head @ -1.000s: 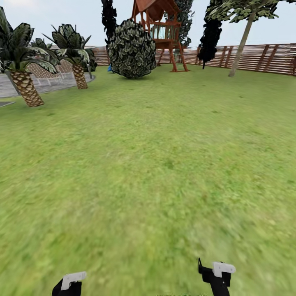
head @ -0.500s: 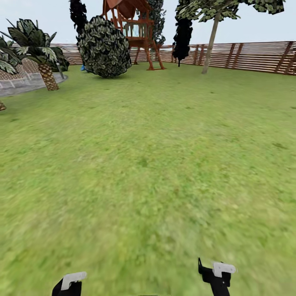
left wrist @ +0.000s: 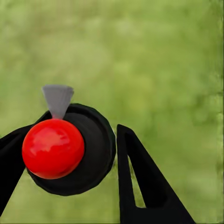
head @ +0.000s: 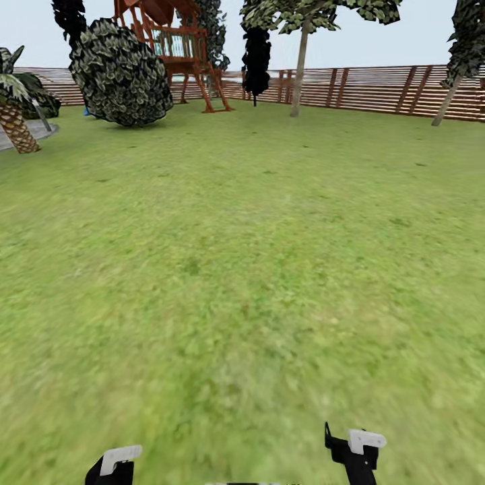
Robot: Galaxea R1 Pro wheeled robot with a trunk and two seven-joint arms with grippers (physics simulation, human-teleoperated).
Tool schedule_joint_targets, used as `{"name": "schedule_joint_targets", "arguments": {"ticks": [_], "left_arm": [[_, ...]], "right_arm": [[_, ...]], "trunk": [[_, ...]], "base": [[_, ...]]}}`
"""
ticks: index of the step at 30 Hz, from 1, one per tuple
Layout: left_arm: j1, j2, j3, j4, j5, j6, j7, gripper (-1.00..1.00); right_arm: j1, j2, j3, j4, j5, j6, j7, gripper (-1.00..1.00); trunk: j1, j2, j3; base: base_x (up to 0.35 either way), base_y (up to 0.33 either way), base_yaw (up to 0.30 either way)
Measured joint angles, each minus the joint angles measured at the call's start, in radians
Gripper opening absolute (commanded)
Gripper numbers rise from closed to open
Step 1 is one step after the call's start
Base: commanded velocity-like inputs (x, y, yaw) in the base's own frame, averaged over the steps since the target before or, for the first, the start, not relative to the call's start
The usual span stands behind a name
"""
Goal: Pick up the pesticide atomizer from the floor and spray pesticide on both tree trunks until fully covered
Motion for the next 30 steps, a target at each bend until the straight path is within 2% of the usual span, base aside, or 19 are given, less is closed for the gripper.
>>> {"name": "schedule_joint_targets", "arguments": {"ticks": [23, 30], "left_arm": [[0.0, -0.001, -0.001, -0.001, -0.001, 0.0, 0.0, -1.0], [0.0, -0.001, -0.001, -0.001, 0.001, 0.0, 0.0, -1.0]], "right_arm": [[0.0, 0.0, 0.0, 0.0, 0.0, 0.0, 0.0, 1.0], [0.0, 0.001, 0.0, 0.0, 0.0, 0.0, 0.0, 1.0]], "trunk": [[0.0, 0.0, -0.013], [0.0, 0.0, -0.016]], "base": [[0.0, -0.305, -0.288], [0.031, -0.071, -0.181]]}}
